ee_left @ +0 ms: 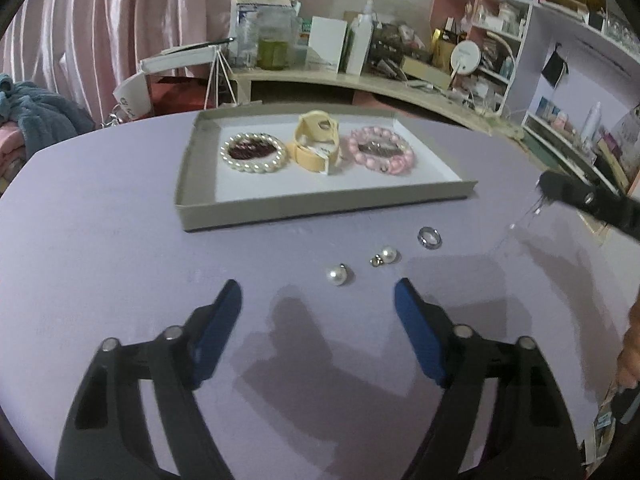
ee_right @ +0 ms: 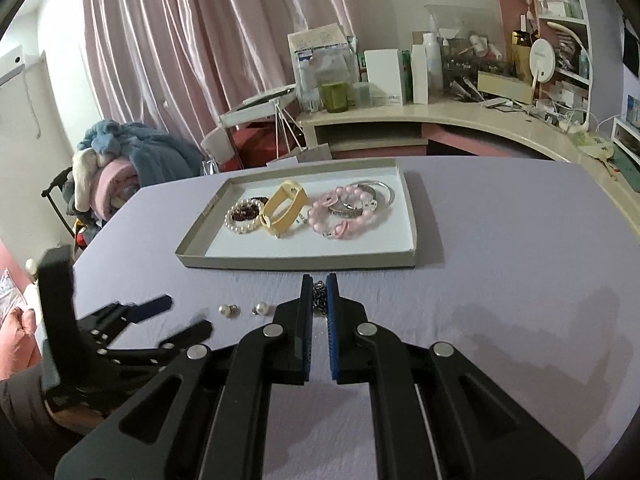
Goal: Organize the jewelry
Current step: 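Grasp the silver dangle earrings with the right gripper while the left gripper grasps a pearl stud, then carry the silver earrings and pearl stud over the white tray with both grippers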
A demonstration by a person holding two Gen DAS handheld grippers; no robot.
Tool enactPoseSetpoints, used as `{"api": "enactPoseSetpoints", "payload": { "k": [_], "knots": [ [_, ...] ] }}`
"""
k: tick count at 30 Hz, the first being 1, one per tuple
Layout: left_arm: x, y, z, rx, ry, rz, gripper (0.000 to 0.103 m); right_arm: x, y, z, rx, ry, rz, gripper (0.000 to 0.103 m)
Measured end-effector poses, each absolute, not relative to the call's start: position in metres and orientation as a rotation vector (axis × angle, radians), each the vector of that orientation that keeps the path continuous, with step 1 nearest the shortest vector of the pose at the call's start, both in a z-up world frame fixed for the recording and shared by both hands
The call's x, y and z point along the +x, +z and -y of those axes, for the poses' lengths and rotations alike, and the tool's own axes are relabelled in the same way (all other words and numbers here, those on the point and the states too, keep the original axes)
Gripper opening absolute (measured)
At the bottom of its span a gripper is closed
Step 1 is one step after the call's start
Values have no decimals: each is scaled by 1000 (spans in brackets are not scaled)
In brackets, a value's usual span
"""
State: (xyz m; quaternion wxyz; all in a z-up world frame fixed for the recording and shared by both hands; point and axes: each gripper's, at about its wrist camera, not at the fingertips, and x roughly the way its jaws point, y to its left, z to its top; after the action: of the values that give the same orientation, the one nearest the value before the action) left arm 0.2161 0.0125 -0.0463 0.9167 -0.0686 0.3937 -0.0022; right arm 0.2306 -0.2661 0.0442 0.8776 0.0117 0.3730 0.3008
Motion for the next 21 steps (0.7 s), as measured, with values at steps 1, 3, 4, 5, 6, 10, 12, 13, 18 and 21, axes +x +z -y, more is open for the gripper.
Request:
{"api": "enactPoseSetpoints", "payload": {
  "k": [1, 3, 4, 5, 6, 10, 12, 13, 18, 21],
  "knots": [
    [220, -49, -10, -129, -5, -827, 69, 232, 44, 266, 27, 628, -776, 7],
    [226, -53, -8, -129, -11, -851, 62, 232, 44, 267, 29, 628, -777, 7],
    [229, -54, -7, -135, -14, -859, 60, 234, 43, 267, 33, 628, -779, 7],
    [231, -55, -7, -134, -10, -864, 59, 235, 43, 269, 36, 627, -780, 7],
    [234, -56, -5, -128, -4, -871, 55, 236, 42, 269, 40, 625, -784, 7],
    [240, -59, -2, -110, 0, -896, 47, 239, 40, 272, 55, 623, -796, 7],
    [242, -59, 0, -103, -1, -898, 44, 241, 38, 273, 61, 622, -801, 7],
    [243, -59, 1, -99, 2, -899, 42, 241, 38, 273, 62, 622, -803, 7],
    [246, -59, 5, -93, -1, -899, 20, 242, 37, 273, 65, 621, -808, 7],
    [246, -59, 5, -98, -6, -900, 14, 241, 37, 272, 67, 622, -810, 7]
  ]
}}
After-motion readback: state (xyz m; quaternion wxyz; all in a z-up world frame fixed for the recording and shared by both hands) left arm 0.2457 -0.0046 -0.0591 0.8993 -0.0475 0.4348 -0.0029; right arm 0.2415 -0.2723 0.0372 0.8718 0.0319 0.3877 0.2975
